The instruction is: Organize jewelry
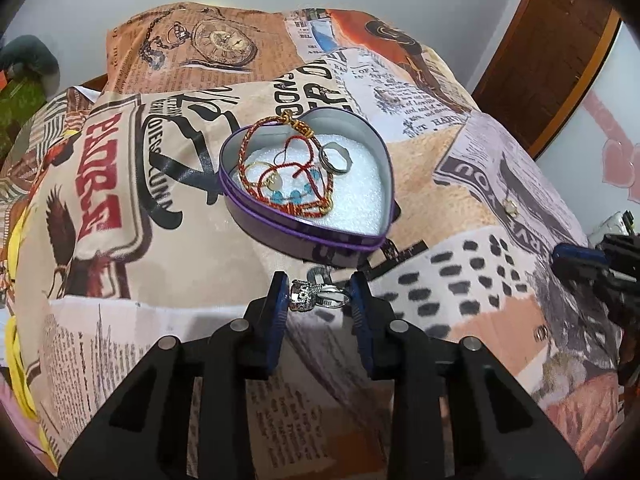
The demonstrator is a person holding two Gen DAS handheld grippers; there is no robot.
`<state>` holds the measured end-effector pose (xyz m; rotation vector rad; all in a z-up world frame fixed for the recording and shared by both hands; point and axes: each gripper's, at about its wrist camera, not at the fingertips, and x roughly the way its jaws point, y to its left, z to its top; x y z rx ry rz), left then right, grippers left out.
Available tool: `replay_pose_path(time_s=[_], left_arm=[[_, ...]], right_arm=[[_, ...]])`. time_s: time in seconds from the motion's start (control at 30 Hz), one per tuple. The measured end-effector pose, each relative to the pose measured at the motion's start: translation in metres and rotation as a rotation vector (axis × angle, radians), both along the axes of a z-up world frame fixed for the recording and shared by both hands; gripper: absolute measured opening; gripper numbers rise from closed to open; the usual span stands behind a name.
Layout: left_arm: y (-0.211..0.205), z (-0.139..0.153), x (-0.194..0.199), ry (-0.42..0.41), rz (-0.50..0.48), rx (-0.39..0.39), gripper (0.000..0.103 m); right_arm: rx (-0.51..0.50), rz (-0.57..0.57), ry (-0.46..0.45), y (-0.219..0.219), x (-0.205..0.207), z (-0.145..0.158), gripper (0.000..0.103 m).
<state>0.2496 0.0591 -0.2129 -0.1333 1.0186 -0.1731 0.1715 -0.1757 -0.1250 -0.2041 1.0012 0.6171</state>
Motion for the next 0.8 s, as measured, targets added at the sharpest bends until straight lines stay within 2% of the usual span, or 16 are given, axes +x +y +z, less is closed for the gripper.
replay_pose_path(time_s=[0.1, 0.27, 0.53, 0.7, 0.8], left_arm=[[0.001, 0.005, -0.009, -0.006, -0.003, -0.009, 0.030], [0.002, 0.025, -0.019, -0.060, -0.011, 0.003, 0.030], [0.006, 0.062, -0.013, -0.157, -0.021, 0.009, 0.030], [0.006, 0.065, -0.002, -0.162, -0.028, -0.001, 0.030], [0.007, 0.060, 0.009, -0.143, -0.033, 0.004, 0.030]], right_arm=[[0.019, -0.004, -0.010, 0.000, 0.000, 0.006, 0.009], [0.081, 0.003, -0.051, 0.008, 0.005, 0.029, 0.009], [0.150, 0.045, -0.125, 0.043, 0.023, 0.061, 0.009], [0.173, 0.078, -0.132, 0.067, 0.036, 0.067, 0.009], [0.186, 0.097, -0.104, 0.084, 0.049, 0.065, 0.009]])
